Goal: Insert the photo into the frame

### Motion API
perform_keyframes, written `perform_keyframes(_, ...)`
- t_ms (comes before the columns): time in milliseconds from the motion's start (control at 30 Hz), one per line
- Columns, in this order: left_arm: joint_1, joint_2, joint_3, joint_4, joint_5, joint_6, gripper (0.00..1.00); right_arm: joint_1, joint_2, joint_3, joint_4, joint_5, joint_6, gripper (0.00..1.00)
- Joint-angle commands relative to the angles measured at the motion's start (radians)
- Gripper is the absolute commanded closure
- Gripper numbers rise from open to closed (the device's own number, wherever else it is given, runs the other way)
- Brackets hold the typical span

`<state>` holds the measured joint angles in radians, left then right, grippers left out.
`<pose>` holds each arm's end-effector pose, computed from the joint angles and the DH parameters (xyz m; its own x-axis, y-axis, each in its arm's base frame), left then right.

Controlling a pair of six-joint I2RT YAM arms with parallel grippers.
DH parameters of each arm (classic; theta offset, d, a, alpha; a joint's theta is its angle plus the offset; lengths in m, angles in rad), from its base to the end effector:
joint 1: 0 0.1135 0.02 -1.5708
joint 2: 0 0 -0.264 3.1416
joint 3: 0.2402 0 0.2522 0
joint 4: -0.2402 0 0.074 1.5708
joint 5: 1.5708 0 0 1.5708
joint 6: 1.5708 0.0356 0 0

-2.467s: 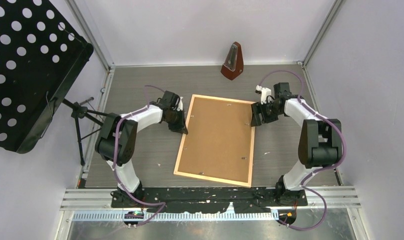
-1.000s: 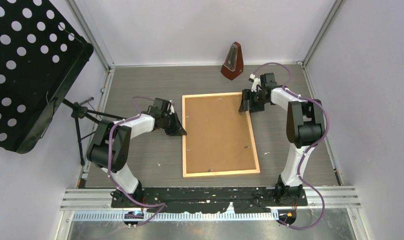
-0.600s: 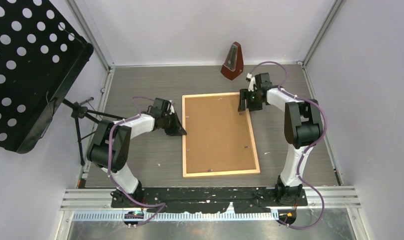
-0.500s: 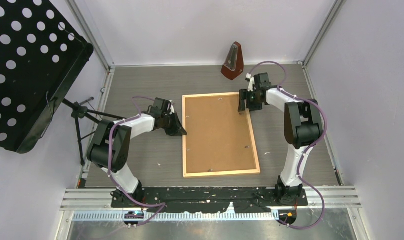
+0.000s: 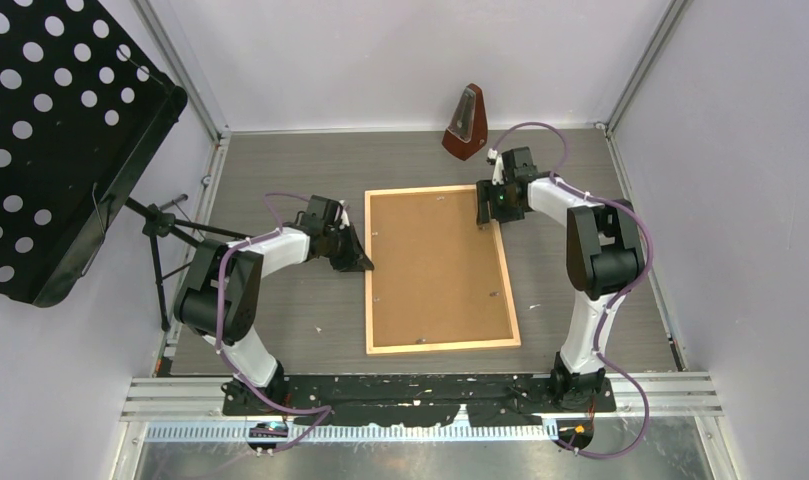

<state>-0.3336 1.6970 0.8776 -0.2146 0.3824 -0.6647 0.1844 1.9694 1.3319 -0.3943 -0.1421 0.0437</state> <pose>0.2971 -0.1170 0.1454 -0.9377 -0.2807 -0.2047 -0.1198 0.8144 -0.5678 0.4032 0.0803 0.1655 -0.8539 -0.1153 -0.5075 -0.2159 0.9658 0.1438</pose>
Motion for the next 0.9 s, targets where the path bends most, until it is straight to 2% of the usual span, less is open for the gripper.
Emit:
perform_keyframes(0,-0.01,0.074,-0.039,-0.087,-0.046,0.025,1.0,0.007,-0.059,-0.033,-0.044,0.058,-0.063,0.35)
perform_keyframes(633,-0.007,0.093,-0.027,-0.091,-0.042,0.027,1.0,0.007,-0.105,-0.052,-0.088,0.062,-0.172,0.36)
perform_keyframes(867,-0.002,0.096,-0.028,-0.088,-0.036,0.027,1.0,0.008,-0.117,-0.049,-0.091,0.072,-0.2,0.44)
